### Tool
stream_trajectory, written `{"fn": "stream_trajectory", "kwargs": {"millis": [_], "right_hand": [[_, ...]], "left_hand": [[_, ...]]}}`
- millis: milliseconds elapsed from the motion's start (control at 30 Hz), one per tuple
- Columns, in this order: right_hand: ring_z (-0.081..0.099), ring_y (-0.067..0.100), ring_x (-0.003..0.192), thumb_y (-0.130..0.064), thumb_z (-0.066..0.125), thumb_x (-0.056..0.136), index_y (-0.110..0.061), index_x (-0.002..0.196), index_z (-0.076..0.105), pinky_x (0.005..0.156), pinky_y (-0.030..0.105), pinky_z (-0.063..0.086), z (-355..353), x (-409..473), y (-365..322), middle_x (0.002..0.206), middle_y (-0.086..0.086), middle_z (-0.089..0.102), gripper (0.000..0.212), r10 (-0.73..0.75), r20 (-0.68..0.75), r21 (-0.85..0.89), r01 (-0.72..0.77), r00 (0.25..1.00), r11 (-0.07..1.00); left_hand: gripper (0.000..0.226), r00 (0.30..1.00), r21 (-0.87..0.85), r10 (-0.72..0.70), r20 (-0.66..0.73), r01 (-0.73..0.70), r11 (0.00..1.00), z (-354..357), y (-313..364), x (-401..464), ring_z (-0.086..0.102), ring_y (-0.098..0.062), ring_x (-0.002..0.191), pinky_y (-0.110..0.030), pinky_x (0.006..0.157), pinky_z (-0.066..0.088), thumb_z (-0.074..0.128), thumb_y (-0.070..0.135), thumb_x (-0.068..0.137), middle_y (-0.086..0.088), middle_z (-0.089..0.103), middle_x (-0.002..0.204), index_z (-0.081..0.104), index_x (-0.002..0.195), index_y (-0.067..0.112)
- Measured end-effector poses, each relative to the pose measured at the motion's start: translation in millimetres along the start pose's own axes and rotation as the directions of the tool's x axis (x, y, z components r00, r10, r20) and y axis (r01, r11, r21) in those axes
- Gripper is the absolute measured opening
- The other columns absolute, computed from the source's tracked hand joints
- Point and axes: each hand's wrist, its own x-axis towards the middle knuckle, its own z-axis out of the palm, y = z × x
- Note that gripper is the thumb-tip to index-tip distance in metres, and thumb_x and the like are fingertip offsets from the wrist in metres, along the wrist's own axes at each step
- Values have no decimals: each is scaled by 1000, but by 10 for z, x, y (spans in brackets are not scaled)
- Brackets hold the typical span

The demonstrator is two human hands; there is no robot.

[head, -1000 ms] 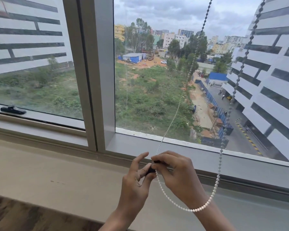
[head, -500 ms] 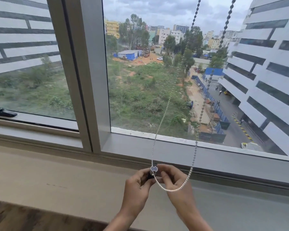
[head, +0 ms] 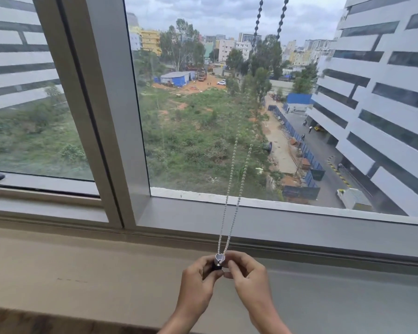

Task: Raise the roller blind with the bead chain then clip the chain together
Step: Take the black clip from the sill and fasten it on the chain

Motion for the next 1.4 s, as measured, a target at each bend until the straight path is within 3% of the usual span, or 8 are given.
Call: {"fn": "stream_trajectory", "kwargs": {"millis": [500, 833, 1133, 1400], "right_hand": [[82, 19, 96, 7, 63, 102, -23, 101, 86, 91, 42, 68, 13, 96, 110, 98, -2, 88, 38, 19, -12, -49, -20, 1000, 999], [81, 20, 93, 3, 66, 101, -38, 98, 86, 92, 43, 66, -20, 138, 147, 98, -8, 87, 45, 18, -22, -77, -20, 1000, 997], [80, 15, 92, 4, 65, 100, -39, 99, 85, 90, 40, 67, -67, 162, 130, 99, -11, 87, 48, -10, -17, -100, 8, 1000, 995], [80, 18, 88, 2, 69, 99, -34, 97, 85, 83, 34, 67, -190, 178, 155, 96, -15, 86, 39, -14, -40, -128, 9, 999, 992]], "left_hand": [[37, 1000, 4, -21, 21, 21, 1000, 47, -28, 151, 83, -11, 105, -17, 91, 60, 76, -13, 93, 6, 88, 105, 81, 111, 19], [39, 1000, 20, -7, 11, 7, 1000, 65, -23, 193, 80, -10, 114, -30, 105, 60, 78, -8, 94, 10, 87, 111, 82, 115, 25], [40, 1000, 68, -5, 3, 5, 998, 90, -36, 197, 79, -8, 117, -35, 109, 60, 78, -6, 94, 11, 87, 115, 80, 123, 21], [41, 1000, 150, 18, -18, -15, 989, 136, 48, 84, 76, -4, 123, -34, 111, 58, 80, 4, 96, 19, 84, 122, 78, 128, 29]]}}
